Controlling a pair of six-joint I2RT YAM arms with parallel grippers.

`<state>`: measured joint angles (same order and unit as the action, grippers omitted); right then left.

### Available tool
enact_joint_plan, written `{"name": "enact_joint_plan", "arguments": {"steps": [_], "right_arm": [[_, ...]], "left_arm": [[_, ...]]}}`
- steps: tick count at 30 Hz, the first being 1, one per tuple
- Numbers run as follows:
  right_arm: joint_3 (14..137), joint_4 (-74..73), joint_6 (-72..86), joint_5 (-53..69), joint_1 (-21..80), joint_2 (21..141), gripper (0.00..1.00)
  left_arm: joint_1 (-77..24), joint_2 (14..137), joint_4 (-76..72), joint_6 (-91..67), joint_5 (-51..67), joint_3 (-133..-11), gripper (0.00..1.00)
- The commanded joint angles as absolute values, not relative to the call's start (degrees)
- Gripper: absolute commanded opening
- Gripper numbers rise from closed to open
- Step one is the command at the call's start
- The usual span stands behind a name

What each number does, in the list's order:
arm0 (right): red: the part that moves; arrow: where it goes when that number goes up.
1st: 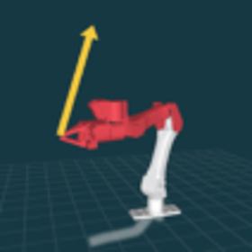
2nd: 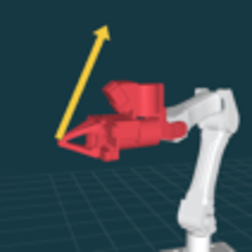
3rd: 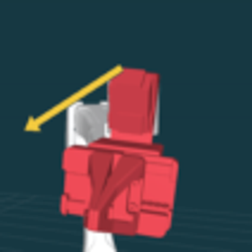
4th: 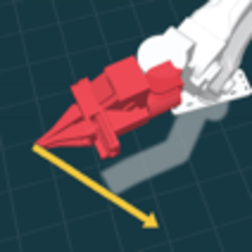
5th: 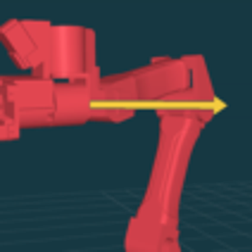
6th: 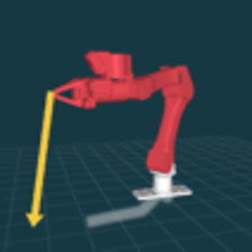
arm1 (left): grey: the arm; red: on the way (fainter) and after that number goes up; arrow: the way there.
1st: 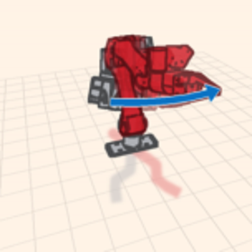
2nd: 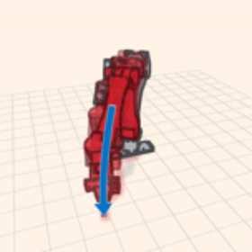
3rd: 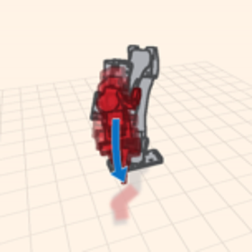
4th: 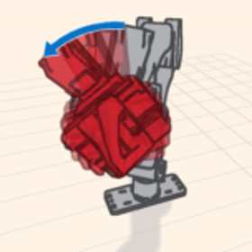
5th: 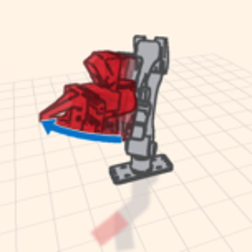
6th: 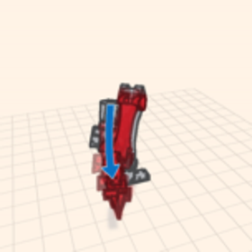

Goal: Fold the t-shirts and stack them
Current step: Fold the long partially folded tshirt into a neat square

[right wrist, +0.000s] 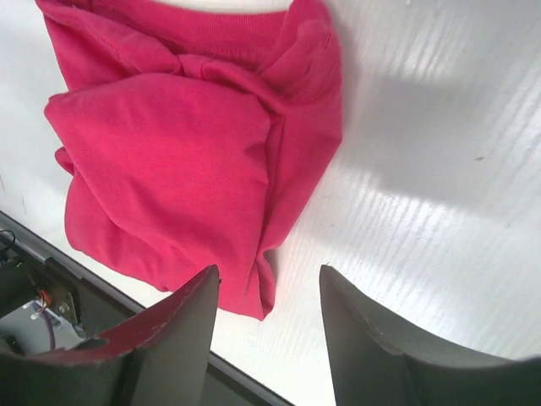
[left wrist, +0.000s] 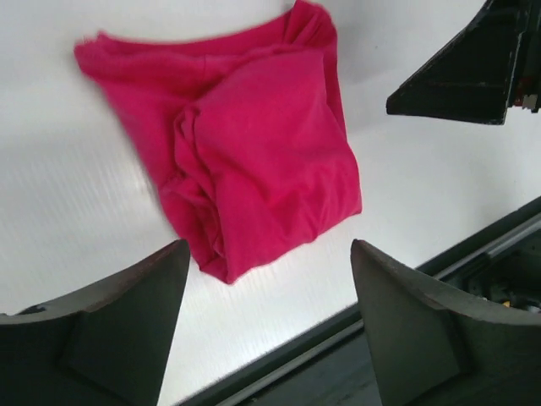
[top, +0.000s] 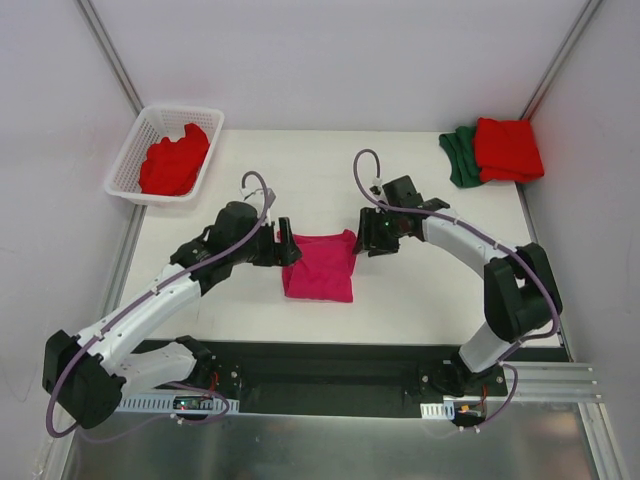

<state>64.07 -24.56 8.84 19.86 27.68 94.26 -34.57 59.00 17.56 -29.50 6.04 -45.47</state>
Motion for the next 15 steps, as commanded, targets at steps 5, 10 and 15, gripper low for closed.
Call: {"name": "enact_joint_plan", "arguments": {"steps": [5, 10, 15], "right_arm": [[66.10, -26.01, 9.49, 15.12, 27.25, 88.60, 0.42], [65.30, -26.81, 9.32, 11.78, 26.63, 85.87, 0.36], [66.18, -27.33, 8.88, 11.95, 25.93, 85.78, 0.36]], "left_arm": [[-35.24, 66.27, 10.73, -24.96, 15.72, -52.38, 0.00], [-35.24, 67.84, 5.02, -27.15, 21.17, -50.63, 0.00], [-35.24, 73.37, -11.13, -34.69, 32.15, -44.57, 0.00]]}}
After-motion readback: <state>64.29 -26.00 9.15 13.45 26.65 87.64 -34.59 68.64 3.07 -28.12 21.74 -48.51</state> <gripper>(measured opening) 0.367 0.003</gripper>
